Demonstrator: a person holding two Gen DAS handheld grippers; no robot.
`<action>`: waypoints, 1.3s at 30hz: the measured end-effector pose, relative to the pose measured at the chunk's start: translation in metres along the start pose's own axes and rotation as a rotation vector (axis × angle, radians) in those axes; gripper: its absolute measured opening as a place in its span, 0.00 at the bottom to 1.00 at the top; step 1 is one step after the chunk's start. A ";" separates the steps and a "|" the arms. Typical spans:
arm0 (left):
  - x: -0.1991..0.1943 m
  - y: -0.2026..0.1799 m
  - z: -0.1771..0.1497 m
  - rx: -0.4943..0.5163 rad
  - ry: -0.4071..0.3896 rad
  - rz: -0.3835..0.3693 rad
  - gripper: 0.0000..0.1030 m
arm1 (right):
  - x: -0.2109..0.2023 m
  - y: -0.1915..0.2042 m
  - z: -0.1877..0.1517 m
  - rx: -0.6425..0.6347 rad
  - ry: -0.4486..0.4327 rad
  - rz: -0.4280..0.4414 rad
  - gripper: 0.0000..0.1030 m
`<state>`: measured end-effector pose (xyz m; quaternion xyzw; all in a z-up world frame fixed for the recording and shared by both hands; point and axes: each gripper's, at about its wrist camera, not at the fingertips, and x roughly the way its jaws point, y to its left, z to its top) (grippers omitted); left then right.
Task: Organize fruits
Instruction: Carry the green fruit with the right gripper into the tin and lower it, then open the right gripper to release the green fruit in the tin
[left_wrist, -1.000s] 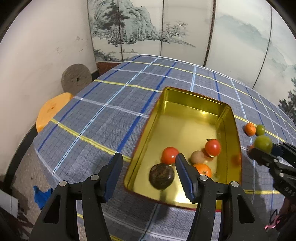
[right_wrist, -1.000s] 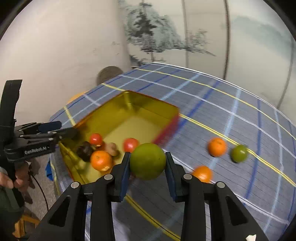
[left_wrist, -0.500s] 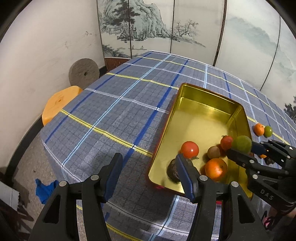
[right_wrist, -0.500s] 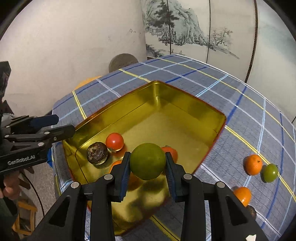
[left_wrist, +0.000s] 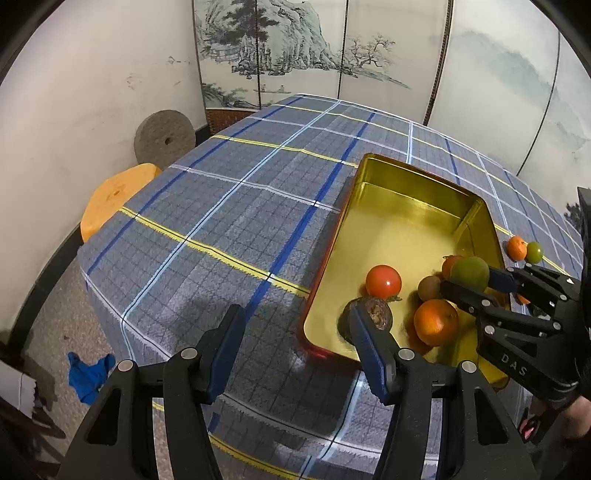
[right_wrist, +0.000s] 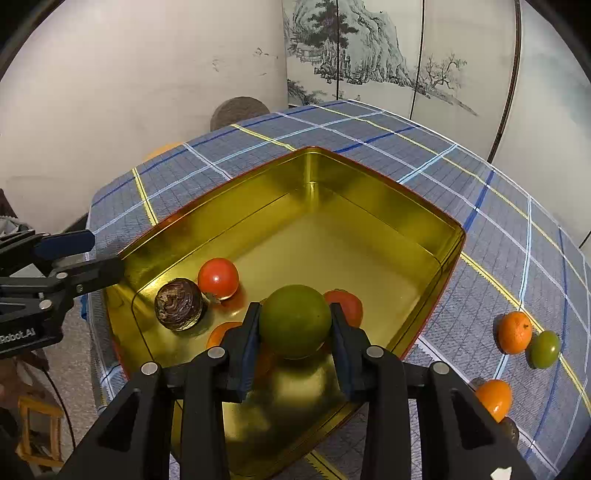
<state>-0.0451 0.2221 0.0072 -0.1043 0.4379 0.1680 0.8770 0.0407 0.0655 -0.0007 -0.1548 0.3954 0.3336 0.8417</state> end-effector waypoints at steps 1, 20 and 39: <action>-0.001 0.001 -0.001 -0.002 -0.001 0.000 0.58 | 0.000 0.000 0.000 0.000 -0.002 -0.003 0.32; -0.011 0.000 -0.013 -0.001 -0.001 -0.024 0.58 | -0.007 -0.001 -0.006 0.020 -0.005 0.004 0.33; -0.019 -0.033 -0.004 0.047 -0.019 -0.071 0.58 | -0.040 -0.014 -0.013 0.051 -0.073 0.018 0.41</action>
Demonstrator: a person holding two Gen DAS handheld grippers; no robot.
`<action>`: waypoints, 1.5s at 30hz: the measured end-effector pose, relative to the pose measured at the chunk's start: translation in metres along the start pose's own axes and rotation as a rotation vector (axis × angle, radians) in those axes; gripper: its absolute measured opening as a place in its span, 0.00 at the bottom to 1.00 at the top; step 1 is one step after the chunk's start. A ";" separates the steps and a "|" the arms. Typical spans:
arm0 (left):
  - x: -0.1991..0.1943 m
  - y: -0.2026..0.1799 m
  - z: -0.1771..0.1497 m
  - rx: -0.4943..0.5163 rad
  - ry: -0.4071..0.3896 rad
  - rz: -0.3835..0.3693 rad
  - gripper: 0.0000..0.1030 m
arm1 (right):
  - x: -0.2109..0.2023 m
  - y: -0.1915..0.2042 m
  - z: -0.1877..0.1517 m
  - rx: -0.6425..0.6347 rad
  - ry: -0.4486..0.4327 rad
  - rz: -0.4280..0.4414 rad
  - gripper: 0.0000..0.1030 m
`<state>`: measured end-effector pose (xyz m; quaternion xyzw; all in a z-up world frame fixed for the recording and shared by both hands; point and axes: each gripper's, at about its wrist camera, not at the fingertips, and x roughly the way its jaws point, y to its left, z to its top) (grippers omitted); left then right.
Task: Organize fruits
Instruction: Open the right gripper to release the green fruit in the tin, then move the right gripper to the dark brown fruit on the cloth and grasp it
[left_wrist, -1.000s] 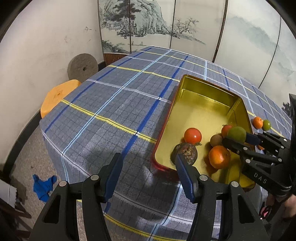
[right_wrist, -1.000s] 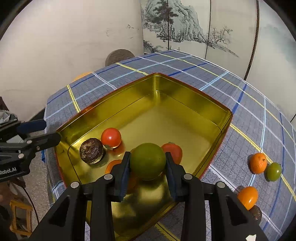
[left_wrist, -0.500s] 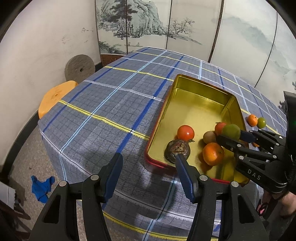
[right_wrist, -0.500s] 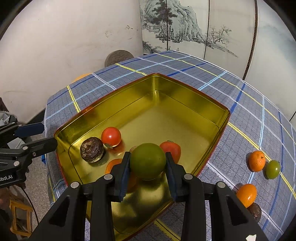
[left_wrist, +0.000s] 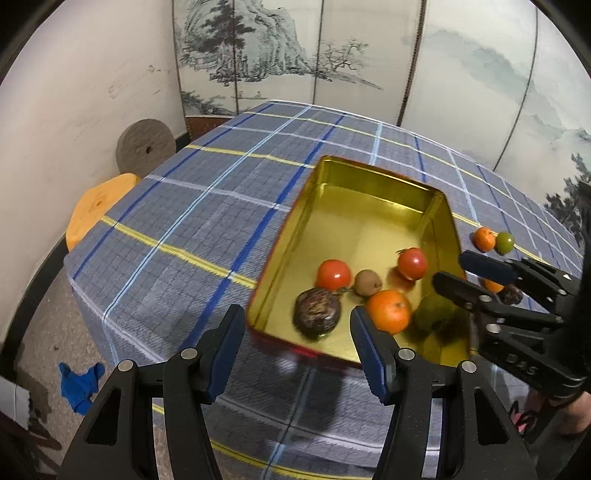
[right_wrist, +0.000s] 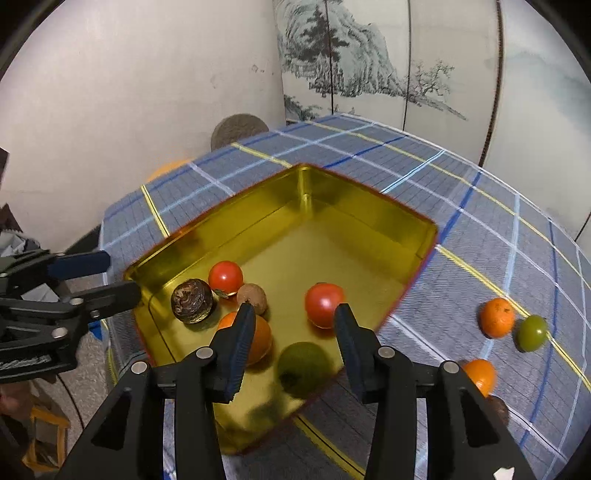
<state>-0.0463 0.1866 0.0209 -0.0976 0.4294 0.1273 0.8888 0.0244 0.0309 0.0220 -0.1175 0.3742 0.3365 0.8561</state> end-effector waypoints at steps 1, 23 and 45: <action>0.000 -0.004 0.001 0.007 -0.002 -0.007 0.58 | -0.006 -0.004 -0.002 0.010 -0.010 -0.003 0.41; 0.009 -0.110 0.016 0.198 0.008 -0.151 0.58 | -0.031 -0.133 -0.077 0.270 0.062 -0.168 0.42; 0.041 -0.192 0.026 0.282 0.043 -0.260 0.58 | -0.046 -0.189 -0.104 0.362 0.055 -0.337 0.35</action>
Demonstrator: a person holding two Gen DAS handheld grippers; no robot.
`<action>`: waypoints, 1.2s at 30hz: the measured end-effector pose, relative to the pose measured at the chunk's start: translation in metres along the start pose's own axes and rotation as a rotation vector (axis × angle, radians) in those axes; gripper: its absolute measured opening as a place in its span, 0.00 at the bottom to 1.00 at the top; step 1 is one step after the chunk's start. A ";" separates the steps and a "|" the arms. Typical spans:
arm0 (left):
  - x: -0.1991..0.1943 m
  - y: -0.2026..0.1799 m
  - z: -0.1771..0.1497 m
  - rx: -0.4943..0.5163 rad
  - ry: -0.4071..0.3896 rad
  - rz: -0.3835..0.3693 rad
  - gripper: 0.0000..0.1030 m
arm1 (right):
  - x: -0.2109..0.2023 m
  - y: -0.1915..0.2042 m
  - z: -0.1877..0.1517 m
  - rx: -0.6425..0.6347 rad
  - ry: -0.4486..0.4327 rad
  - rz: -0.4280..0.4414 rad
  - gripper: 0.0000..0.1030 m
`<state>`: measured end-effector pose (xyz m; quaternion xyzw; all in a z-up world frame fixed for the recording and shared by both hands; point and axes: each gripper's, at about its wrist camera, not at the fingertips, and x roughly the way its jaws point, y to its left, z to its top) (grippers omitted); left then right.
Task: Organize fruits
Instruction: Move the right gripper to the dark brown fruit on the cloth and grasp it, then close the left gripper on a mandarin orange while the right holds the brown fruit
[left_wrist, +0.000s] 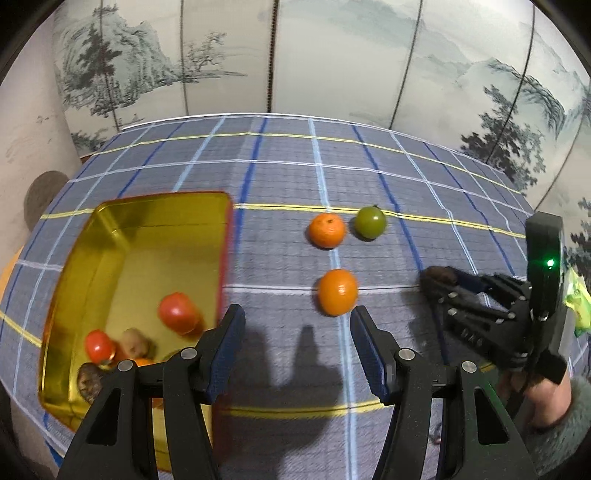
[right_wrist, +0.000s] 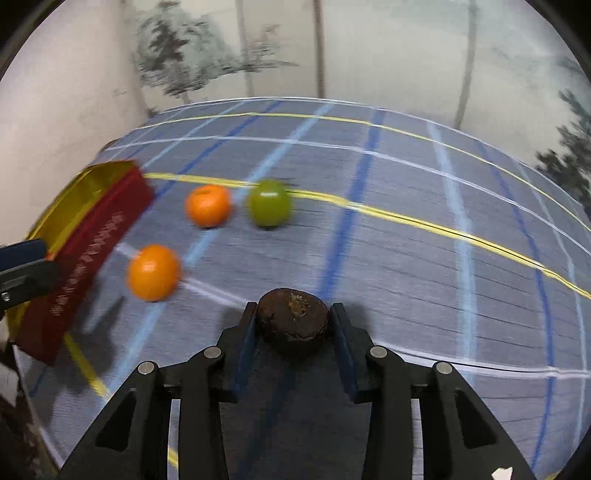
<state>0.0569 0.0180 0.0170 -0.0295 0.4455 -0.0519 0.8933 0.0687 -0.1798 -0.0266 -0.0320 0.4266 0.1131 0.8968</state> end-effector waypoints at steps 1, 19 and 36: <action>0.003 -0.003 0.001 0.005 0.001 -0.007 0.58 | -0.002 -0.010 -0.002 0.010 -0.006 -0.028 0.35; 0.059 -0.035 0.009 0.058 0.059 0.004 0.52 | -0.009 -0.070 -0.009 0.111 -0.021 -0.126 0.35; 0.076 -0.039 0.003 0.078 0.061 0.022 0.32 | -0.008 -0.070 -0.009 0.107 -0.020 -0.130 0.35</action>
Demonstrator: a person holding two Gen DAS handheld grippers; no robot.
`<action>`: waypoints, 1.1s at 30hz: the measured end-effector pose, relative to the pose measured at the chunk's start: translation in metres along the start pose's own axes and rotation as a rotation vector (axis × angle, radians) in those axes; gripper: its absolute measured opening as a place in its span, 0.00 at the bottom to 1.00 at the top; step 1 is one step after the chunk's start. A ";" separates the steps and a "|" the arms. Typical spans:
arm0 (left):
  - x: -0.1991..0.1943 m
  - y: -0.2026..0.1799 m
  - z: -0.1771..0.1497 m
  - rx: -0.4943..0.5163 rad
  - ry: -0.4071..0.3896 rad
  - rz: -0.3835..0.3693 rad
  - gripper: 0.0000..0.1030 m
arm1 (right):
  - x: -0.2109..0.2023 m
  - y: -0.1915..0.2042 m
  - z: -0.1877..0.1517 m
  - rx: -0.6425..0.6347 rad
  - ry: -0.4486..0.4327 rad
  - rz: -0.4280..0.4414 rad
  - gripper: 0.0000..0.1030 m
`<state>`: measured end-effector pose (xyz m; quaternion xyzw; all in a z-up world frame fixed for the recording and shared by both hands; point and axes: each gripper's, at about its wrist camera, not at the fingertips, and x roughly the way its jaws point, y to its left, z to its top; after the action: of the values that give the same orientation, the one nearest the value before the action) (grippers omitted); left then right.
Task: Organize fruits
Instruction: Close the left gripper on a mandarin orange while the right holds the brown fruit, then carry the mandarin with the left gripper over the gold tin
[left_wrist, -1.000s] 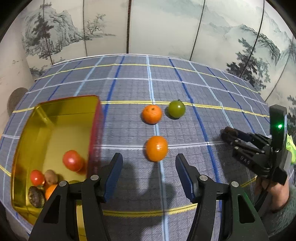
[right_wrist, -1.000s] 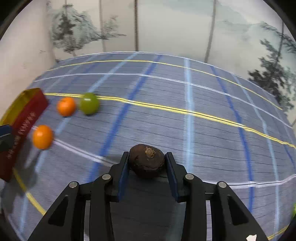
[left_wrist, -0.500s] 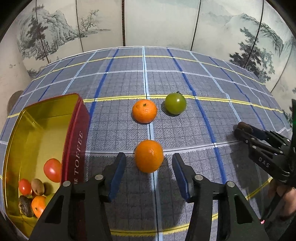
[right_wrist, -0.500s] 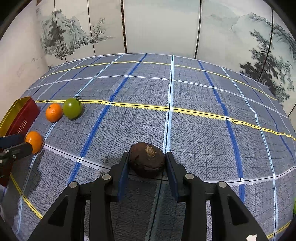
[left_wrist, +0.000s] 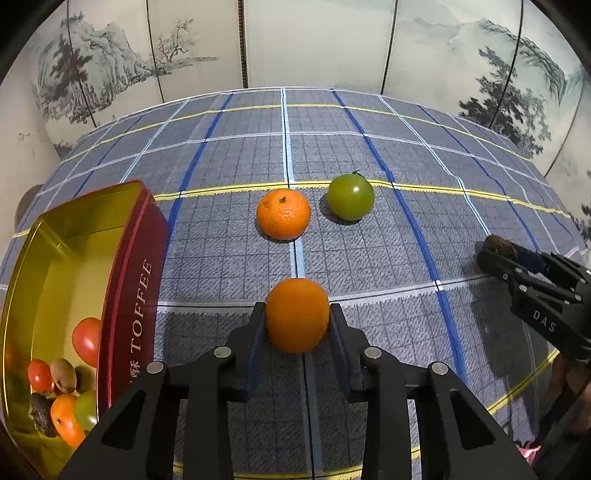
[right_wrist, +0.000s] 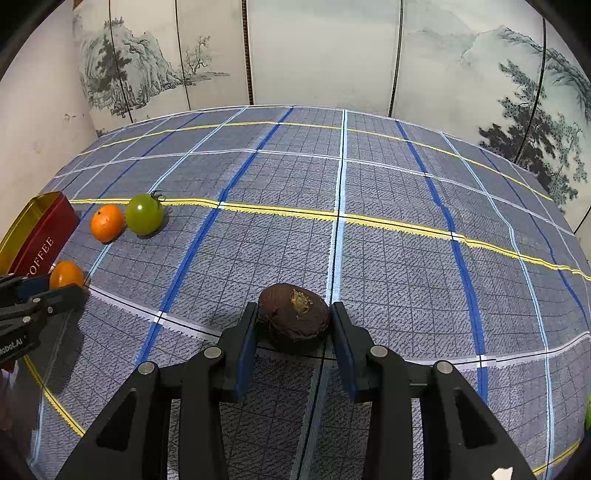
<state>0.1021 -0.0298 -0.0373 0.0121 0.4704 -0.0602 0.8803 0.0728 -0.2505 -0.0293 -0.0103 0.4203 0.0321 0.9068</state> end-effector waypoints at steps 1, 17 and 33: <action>-0.001 0.000 -0.001 -0.001 0.000 -0.003 0.32 | 0.000 0.000 0.000 -0.001 0.000 -0.001 0.35; -0.034 -0.005 -0.012 0.001 -0.040 -0.009 0.32 | 0.000 0.000 0.000 -0.001 0.000 -0.002 0.35; -0.064 -0.002 -0.014 -0.006 -0.071 0.019 0.32 | 0.000 0.000 0.000 -0.003 0.000 -0.003 0.35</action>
<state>0.0553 -0.0244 0.0082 0.0119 0.4387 -0.0510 0.8971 0.0728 -0.2503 -0.0297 -0.0122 0.4203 0.0312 0.9068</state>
